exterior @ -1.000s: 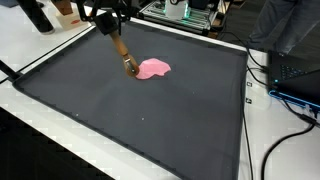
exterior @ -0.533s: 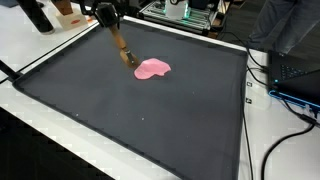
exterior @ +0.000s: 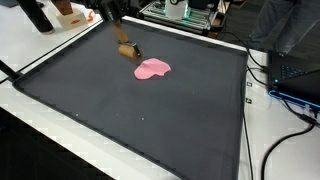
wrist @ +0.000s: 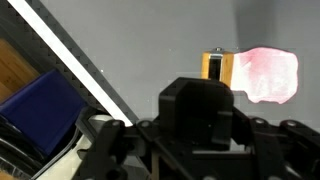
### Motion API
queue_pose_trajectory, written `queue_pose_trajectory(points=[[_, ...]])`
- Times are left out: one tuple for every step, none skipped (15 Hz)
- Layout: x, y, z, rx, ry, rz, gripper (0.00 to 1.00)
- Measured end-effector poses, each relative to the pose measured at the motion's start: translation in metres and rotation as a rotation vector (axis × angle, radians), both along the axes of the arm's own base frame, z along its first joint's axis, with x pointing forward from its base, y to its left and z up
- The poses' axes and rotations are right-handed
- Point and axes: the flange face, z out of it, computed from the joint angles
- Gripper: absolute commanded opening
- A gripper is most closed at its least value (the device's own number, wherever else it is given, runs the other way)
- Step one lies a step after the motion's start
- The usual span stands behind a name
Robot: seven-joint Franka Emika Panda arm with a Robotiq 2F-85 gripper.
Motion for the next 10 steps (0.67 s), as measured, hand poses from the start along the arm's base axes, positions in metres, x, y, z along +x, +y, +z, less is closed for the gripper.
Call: queue_pose_trajectory(points=[[-0.004,0.001,0.002,-0.014,-0.007,0.029,0.23],[-0.007,0.002,0.003,-0.027,-0.015,0.057,0.23],[-0.010,0.004,0.006,-0.039,-0.023,0.082,0.23],[-0.014,0.006,0.009,-0.051,-0.030,0.106,0.23],[-0.018,0.009,0.012,-0.064,-0.037,0.127,0.23],[-0.021,0.011,0.015,-0.079,-0.042,0.147,0.23],[-0.024,0.015,0.020,-0.097,-0.047,0.170,0.23],[-0.027,0.020,0.024,-0.117,-0.049,0.195,0.23],[-0.029,0.026,0.030,-0.135,-0.049,0.219,0.23],[-0.031,0.033,0.036,-0.153,-0.048,0.239,0.23]])
